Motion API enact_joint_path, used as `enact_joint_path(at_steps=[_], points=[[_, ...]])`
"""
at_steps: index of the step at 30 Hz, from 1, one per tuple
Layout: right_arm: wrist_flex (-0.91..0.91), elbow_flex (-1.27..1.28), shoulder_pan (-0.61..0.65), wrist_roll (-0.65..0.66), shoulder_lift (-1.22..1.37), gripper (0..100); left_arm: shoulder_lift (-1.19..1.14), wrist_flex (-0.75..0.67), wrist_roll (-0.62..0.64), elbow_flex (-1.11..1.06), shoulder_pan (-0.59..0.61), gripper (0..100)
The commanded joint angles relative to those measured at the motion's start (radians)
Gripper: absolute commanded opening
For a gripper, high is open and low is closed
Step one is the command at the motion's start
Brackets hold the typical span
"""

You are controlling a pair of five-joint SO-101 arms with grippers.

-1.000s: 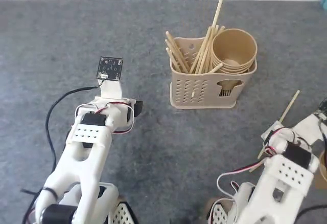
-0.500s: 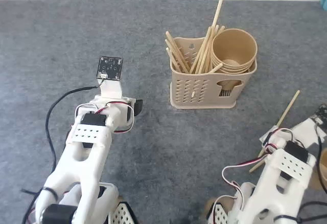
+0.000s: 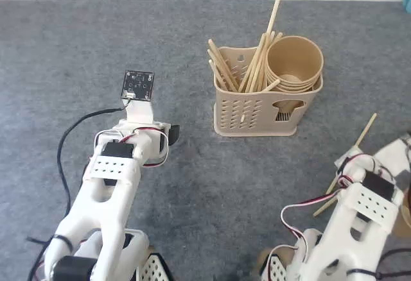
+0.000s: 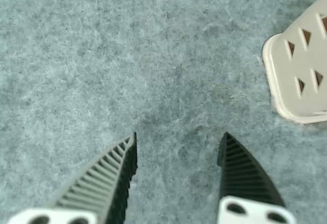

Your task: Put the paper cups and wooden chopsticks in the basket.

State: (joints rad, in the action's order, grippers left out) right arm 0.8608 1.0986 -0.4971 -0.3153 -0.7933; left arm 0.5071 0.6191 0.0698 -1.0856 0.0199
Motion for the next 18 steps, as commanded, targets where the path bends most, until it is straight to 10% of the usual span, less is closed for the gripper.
enact_joint_path(at_steps=[1,18], points=[[0.005,-0.101,0.031,-0.005,0.062,17.7,0.000,-0.008,-0.002,0.036,0.002,25],[-0.140,-0.715,0.030,-0.061,1.021,17.7,0.000,-0.008,-0.002,0.036,-0.002,25]])
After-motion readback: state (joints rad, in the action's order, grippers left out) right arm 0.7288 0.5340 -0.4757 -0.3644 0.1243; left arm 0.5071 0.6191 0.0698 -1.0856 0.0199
